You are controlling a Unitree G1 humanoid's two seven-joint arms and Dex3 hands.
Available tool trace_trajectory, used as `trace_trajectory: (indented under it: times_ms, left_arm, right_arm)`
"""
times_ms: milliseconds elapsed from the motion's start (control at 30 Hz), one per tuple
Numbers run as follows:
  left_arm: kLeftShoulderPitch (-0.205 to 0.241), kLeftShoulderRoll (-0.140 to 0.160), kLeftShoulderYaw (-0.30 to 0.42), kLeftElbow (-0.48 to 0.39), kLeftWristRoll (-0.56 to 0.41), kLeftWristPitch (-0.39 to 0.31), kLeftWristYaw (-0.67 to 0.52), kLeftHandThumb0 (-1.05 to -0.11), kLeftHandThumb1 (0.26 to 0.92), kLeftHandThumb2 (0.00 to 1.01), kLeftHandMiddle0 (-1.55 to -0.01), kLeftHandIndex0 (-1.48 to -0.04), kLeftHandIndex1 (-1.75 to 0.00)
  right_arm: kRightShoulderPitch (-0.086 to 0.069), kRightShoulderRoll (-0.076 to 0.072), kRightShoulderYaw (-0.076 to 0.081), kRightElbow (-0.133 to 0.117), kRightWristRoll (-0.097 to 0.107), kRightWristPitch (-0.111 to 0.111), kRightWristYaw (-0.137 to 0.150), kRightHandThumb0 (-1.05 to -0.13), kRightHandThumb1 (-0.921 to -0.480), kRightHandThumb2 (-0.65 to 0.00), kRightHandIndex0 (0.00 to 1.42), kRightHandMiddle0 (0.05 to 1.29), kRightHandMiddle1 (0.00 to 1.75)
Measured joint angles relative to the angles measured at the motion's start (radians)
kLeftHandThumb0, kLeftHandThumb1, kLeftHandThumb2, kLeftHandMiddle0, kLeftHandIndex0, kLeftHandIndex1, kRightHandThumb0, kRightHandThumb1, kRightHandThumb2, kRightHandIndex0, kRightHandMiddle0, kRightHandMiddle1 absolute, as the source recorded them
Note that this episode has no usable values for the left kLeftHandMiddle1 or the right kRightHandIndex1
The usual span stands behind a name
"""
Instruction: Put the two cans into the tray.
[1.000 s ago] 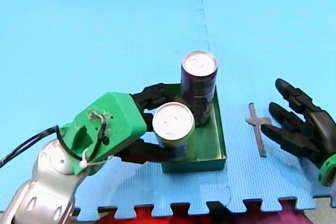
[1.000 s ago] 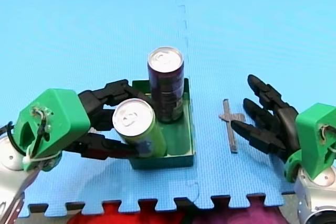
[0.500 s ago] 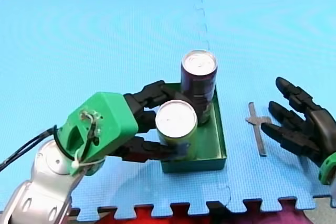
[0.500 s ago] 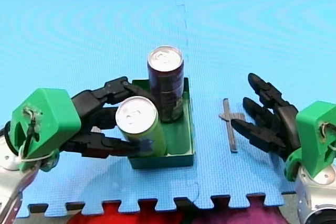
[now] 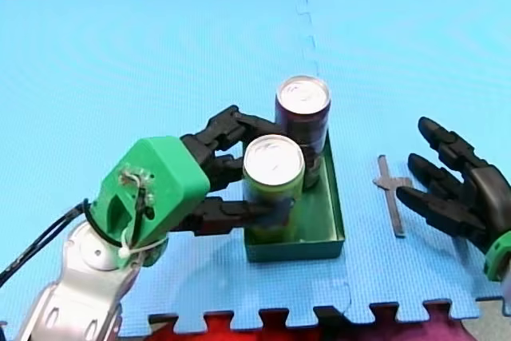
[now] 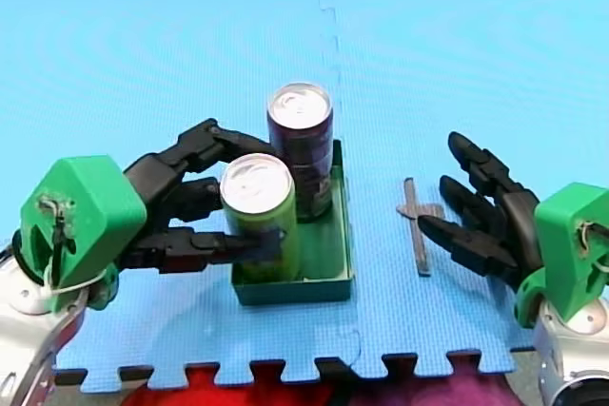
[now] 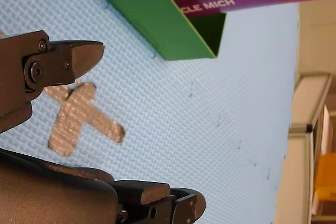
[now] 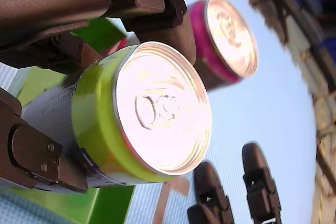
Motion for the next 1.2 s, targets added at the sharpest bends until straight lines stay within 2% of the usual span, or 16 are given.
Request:
trace_trajectory:
  times_ms: [67, 200, 333, 667, 800, 900, 1100, 1133, 1200]
  left_arm:
    - [0.001, -0.021, -0.007, 0.017, 0.034, -0.03, 0.055, -0.977, 0.9, 0.02, -0.67, -0.18, 0.0]
    - [-0.002, -0.051, -0.019, 0.069, 0.089, -0.105, 0.137, -0.999, 0.919, 0.02, -0.75, -0.18, 0.0]
    - [-0.007, -0.05, -0.017, 0.092, 0.097, -0.131, 0.139, -1.013, 0.921, 0.03, -0.77, -0.19, 0.0]
    - [-0.007, -0.041, -0.015, 0.09, 0.099, -0.139, 0.119, -1.047, 0.921, 0.06, -0.75, -0.19, 0.0]
    - [-0.007, -0.032, -0.014, 0.088, 0.09, -0.14, 0.087, -1.048, 0.921, 0.07, -0.59, -0.19, 0.0]
    - [-0.01, -0.015, -0.015, 0.076, 0.073, -0.124, 0.039, -1.048, 0.921, 0.08, -0.55, -0.18, 0.0]
    - [-0.007, 0.034, -0.009, 0.001, 0.003, -0.022, -0.092, -1.048, 0.921, 0.07, -0.49, -0.17, 0.0]
    - [-0.007, 0.043, -0.008, -0.011, -0.011, 0.0, -0.114, -0.964, 0.86, 0.04, -0.47, -0.16, 0.0]
    - [-0.007, 0.057, -0.006, -0.032, -0.031, 0.036, -0.147, -0.828, 0.783, 0.02, -0.43, -0.15, 0.0]
  right_arm:
    - [0.0, 0.001, 0.0, 0.0, 0.0, 0.0, 0.0, -1.048, -0.921, -0.137, 0.25, 0.2, 0.0]
    - [0.001, 0.002, 0.001, -0.001, 0.0, 0.0, 0.0, -1.048, -0.921, -0.138, 0.25, 0.2, 0.0]
    - [0.002, 0.002, 0.003, -0.003, -0.001, 0.0, 0.0, -1.048, -0.921, -0.139, 0.25, 0.19, 0.0]
    - [0.004, 0.001, 0.004, -0.004, -0.001, -0.001, 0.001, -1.048, -0.921, -0.142, 0.25, 0.19, 0.0]
    - [0.004, 0.001, 0.003, -0.004, -0.001, -0.001, 0.001, -1.048, -0.921, -0.143, 0.25, 0.19, 0.0]
    - [0.004, 0.001, 0.003, -0.004, -0.001, -0.001, 0.001, -1.048, -0.921, -0.143, 0.25, 0.19, 0.0]
    - [0.003, -0.002, 0.001, 0.001, -0.001, -0.002, 0.001, -1.048, -0.921, -0.142, 0.25, 0.2, 0.0]
    - [0.003, -0.002, 0.0, 0.002, -0.001, -0.002, 0.001, -1.048, -0.921, -0.142, 0.25, 0.2, 0.0]
    - [0.003, -0.002, 0.0, 0.004, 0.0, -0.003, 0.001, -1.048, -0.921, -0.142, 0.25, 0.2, 0.0]
